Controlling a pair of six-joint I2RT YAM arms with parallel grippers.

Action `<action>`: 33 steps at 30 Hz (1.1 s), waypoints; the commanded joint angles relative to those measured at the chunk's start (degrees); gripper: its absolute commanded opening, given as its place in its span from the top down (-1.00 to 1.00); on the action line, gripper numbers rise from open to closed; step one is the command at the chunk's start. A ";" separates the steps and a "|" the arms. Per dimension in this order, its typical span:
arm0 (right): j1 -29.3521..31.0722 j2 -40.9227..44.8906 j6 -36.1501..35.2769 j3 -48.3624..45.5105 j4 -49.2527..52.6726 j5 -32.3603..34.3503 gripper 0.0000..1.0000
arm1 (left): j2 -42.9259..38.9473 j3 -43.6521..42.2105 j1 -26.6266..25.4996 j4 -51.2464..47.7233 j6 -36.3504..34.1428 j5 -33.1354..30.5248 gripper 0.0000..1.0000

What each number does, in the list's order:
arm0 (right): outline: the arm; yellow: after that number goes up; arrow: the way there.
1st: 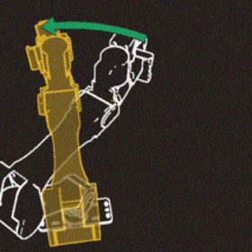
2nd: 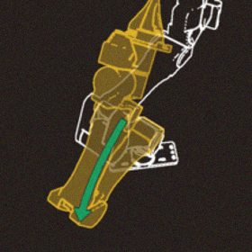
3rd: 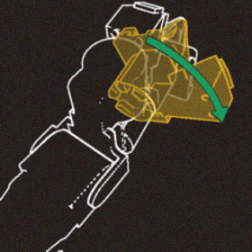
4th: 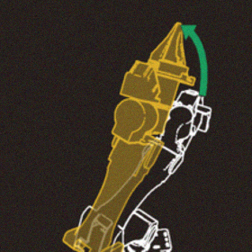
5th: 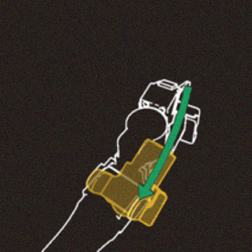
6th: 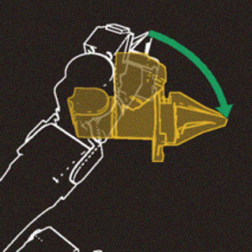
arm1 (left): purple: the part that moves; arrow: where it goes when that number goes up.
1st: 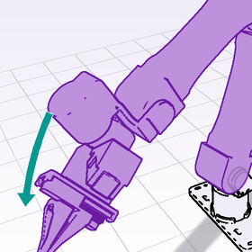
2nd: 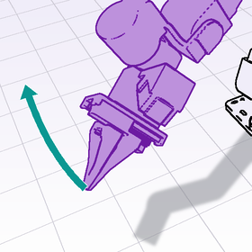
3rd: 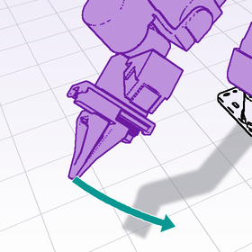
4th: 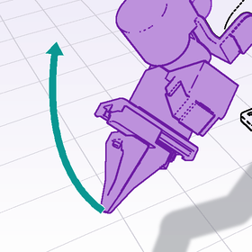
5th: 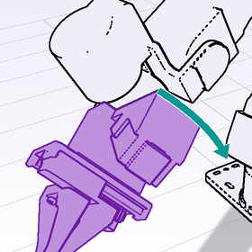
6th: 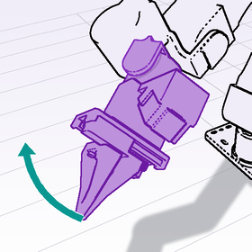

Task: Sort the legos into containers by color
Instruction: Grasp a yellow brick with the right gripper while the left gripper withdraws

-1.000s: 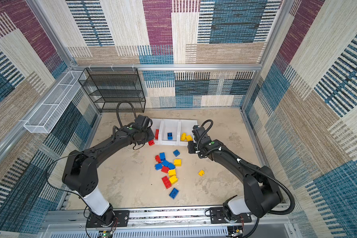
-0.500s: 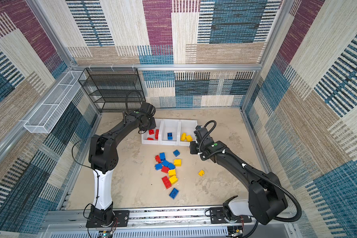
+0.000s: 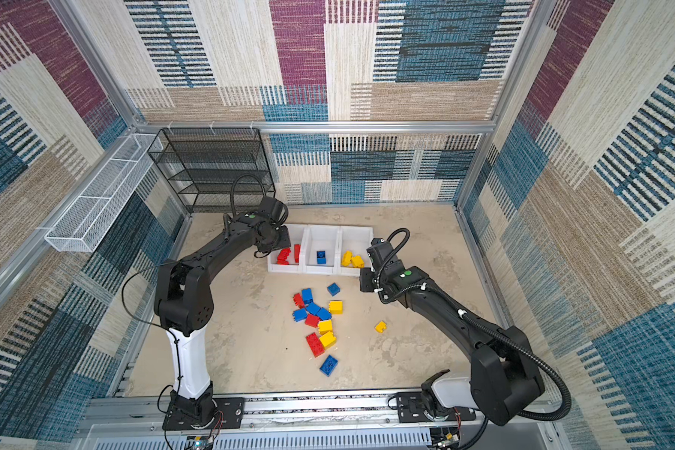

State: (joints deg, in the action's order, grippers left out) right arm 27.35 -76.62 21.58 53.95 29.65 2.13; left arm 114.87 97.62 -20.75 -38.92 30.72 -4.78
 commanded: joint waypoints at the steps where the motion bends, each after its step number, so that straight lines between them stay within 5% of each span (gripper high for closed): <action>1: 0.05 -0.28 0.74 0.19 -0.61 0.06 -0.02 | -4.76 -6.21 0.02 5.87 -0.59 1.87 -0.11; 11: 0.82 -1.63 2.13 -0.54 -1.26 -1.23 -0.01 | -21.77 -26.97 0.06 11.79 0.04 2.14 -0.13; 15: 3.92 -3.75 3.24 -0.65 -1.44 -1.21 -0.19 | -28.31 -35.55 0.01 13.79 0.71 0.79 -0.14; 25: 12.57 -12.31 6.01 3.67 -2.16 -1.34 -0.24 | -48.33 -55.68 -0.02 15.26 10.47 0.25 -0.16; 33: 15.52 -19.26 7.32 6.86 -1.06 -1.16 -0.27 | -55.18 -60.57 -0.08 14.06 12.44 1.37 -0.16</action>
State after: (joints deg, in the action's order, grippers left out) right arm 42.44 -94.74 27.31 60.18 29.36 0.56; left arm 60.49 37.74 -20.80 -25.52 40.82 -3.97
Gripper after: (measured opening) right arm 0.637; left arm 0.581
